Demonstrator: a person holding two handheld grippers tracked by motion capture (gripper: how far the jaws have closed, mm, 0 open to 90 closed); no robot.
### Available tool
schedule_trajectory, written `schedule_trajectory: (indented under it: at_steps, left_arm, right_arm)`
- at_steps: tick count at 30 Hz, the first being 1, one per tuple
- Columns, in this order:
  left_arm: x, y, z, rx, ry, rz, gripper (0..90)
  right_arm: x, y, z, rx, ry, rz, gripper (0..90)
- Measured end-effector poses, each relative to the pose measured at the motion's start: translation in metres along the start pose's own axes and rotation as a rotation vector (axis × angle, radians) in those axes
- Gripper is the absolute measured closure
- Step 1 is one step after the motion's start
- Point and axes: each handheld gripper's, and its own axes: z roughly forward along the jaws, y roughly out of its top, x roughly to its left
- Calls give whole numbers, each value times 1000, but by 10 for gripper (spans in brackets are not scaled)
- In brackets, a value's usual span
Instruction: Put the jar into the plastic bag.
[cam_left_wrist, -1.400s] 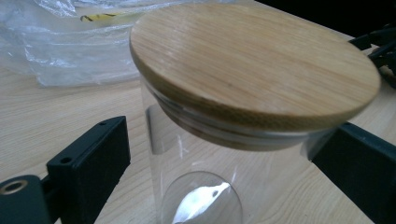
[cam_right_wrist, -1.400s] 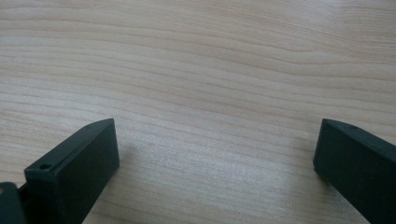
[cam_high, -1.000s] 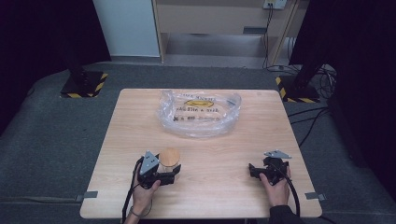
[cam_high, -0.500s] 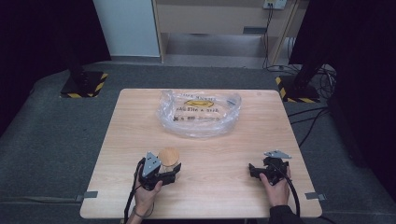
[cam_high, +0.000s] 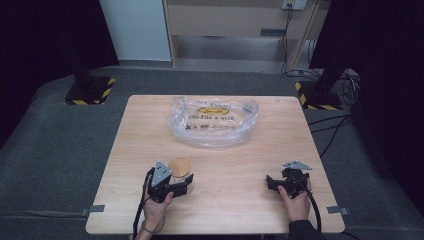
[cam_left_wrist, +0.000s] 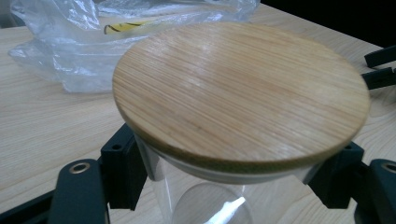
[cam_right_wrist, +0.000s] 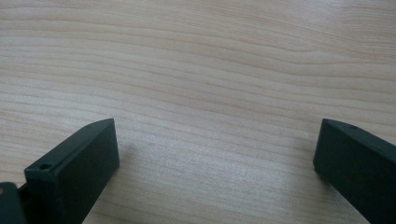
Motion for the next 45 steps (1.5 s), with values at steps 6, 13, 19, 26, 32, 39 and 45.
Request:
schedule_trajectory:
  at_steps: [6,13,19,26,32,39,45]
  left_arm:
    - [0,5,-3,-2,6,-11,255]
    - [0,16,-5,-14,12,-19,255]
    - [2,33,-5,-37,9,-27,255]
    - [4,52,-5,-34,21,-2,255]
    - [5,62,-3,-36,25,5,255]
    - [7,78,-1,-45,38,14,255]
    - [8,93,1,-60,46,23,255]
  right_arm:
    - [0,0,0,0,0,0,5]
    - [0,0,0,0,0,0,5]
    - [0,0,0,0,0,0,5]
    - [0,0,0,0,0,0,5]
    - [0,0,0,0,0,0,5]
    - [0,0,0,0,0,0,5]
    - [0,0,0,0,0,0,5]
